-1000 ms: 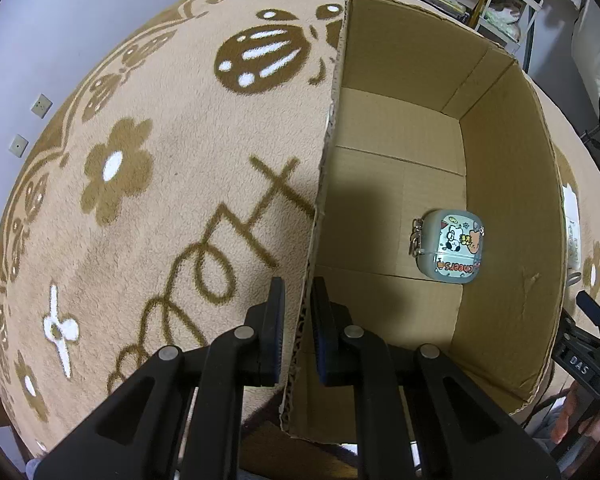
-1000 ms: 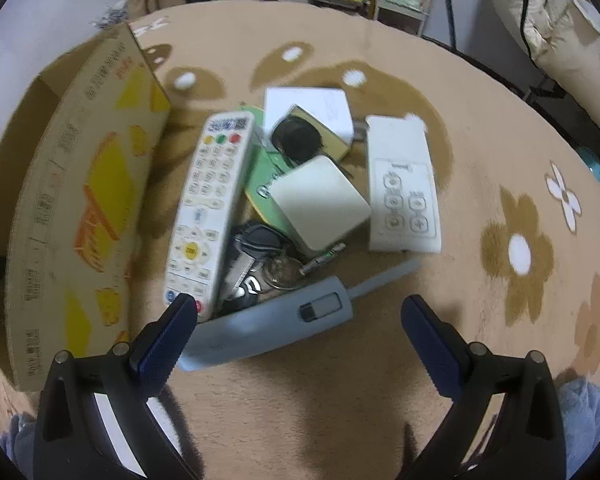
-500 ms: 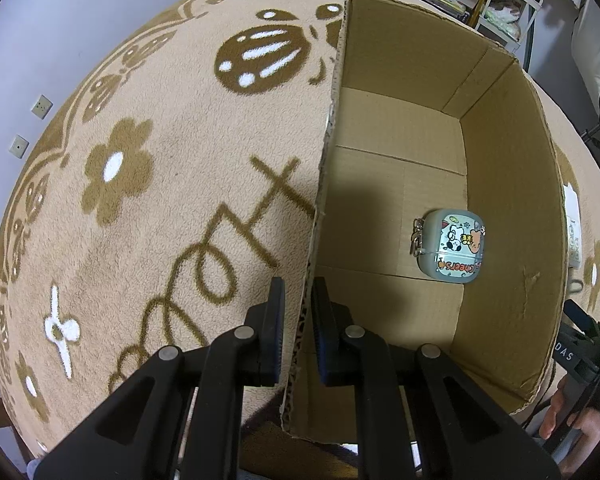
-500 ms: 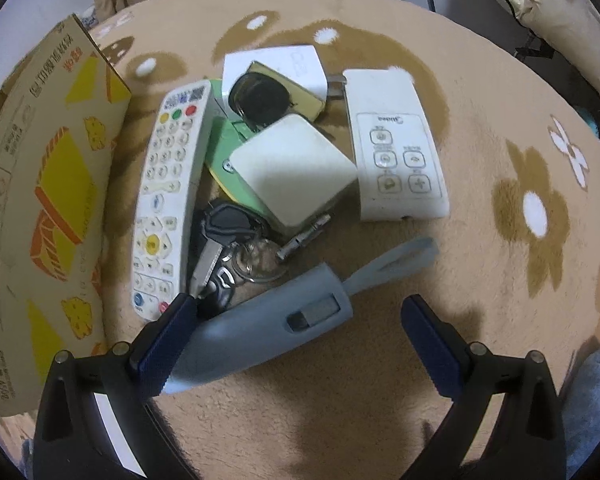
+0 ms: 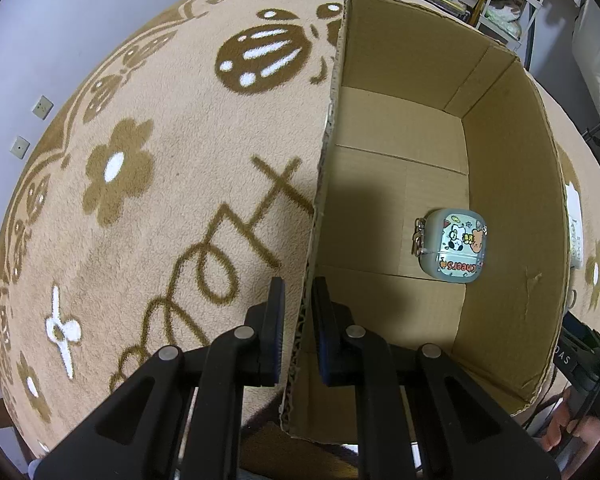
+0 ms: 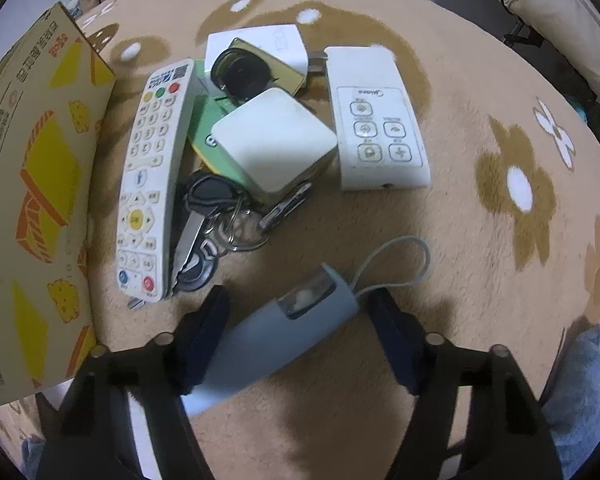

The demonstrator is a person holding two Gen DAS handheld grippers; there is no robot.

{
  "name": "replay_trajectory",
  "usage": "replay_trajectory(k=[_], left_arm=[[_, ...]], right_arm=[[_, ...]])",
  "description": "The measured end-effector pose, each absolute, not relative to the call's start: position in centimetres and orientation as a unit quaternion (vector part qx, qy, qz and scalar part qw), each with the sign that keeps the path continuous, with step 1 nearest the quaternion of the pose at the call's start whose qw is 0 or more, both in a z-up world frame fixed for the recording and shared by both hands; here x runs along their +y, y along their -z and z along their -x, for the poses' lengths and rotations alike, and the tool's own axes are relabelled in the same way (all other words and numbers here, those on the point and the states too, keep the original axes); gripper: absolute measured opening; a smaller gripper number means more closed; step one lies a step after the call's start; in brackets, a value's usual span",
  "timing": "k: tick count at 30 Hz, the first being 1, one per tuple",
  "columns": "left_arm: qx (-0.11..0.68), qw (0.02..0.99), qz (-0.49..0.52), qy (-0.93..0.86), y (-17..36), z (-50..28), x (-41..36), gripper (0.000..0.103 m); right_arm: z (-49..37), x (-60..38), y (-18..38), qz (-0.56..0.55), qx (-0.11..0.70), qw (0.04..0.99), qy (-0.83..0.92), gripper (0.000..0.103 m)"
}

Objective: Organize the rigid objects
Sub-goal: 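Close the right gripper on the light-blue power bank and lift it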

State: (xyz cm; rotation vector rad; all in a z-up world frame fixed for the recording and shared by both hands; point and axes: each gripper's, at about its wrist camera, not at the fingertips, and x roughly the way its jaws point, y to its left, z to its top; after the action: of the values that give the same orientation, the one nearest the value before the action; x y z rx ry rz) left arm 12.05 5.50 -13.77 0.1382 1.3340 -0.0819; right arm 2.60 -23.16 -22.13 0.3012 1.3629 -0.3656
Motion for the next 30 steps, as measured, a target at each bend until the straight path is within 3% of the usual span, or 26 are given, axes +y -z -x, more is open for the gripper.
replay_trajectory(k=[10,12,14,17,30], left_arm=[[0.618,0.783,-0.064,0.038,13.8,-12.0,5.5,0.014],[0.618,0.783,-0.064,0.038,13.8,-12.0,5.5,0.014],[0.618,0.782,-0.063,0.038,13.8,-12.0,5.5,0.014],[0.618,0.782,-0.063,0.038,13.8,-12.0,5.5,0.014],[0.617,0.783,-0.072,0.038,13.8,-11.9,5.4,0.014]], right_arm=[[-2.5,-21.1,22.6,-0.149,0.630,0.745,0.164,0.071],[-2.7,-21.9,22.2,-0.159,0.624,0.747,0.167,0.063],[-2.8,-22.4,22.0,-0.167,0.619,0.751,0.160,0.041],[-3.2,-22.4,21.9,-0.169,0.617,0.754,0.148,0.031],[-3.4,-24.1,18.7,-0.179,0.582,0.782,0.133,0.029]])
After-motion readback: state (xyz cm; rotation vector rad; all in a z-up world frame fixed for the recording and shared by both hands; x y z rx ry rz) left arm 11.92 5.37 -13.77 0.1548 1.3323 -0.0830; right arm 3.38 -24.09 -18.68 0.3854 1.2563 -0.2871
